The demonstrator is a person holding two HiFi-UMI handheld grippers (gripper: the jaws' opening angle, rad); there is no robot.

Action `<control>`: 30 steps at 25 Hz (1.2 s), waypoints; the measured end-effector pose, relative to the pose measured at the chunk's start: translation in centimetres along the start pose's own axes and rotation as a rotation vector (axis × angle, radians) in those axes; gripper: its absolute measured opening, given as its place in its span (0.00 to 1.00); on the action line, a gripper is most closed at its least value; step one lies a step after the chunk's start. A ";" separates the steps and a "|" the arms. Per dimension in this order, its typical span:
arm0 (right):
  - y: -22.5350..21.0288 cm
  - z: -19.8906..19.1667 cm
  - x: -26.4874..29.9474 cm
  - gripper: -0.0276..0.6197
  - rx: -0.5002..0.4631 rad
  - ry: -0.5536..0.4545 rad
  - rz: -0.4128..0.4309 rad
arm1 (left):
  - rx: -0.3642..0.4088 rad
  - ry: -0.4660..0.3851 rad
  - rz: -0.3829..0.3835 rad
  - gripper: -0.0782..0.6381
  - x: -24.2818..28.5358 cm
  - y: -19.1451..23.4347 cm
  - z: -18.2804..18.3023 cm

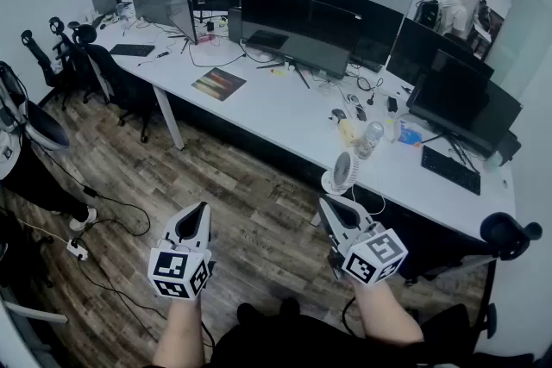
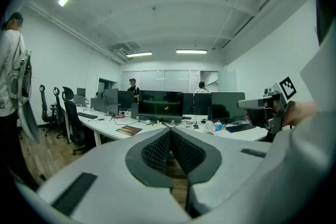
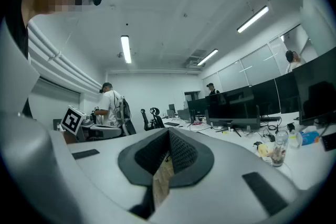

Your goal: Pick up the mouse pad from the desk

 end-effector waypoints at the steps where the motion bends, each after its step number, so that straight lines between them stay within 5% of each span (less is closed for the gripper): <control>1: 0.1 0.0 0.0 0.05 0.000 0.000 0.000 | -0.001 -0.002 0.001 0.12 -0.1 0.0 0.0; 16: 1.7 -0.4 0.3 0.05 -0.005 0.011 0.003 | -0.002 0.001 -0.008 0.12 -1.2 0.5 -0.6; 30: 8.0 -0.3 4.5 0.05 0.002 0.012 0.048 | 0.001 -0.012 -0.023 0.12 -5.7 4.7 -1.7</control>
Point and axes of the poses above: the fingertips, and each gripper's own axes: x forward along the fingers, y to its left, z out of its top, the point moved 6 cm from there along -x, backward along the fingers, and after that the axes turned 10 degrees about y, right-handed, at the moved point
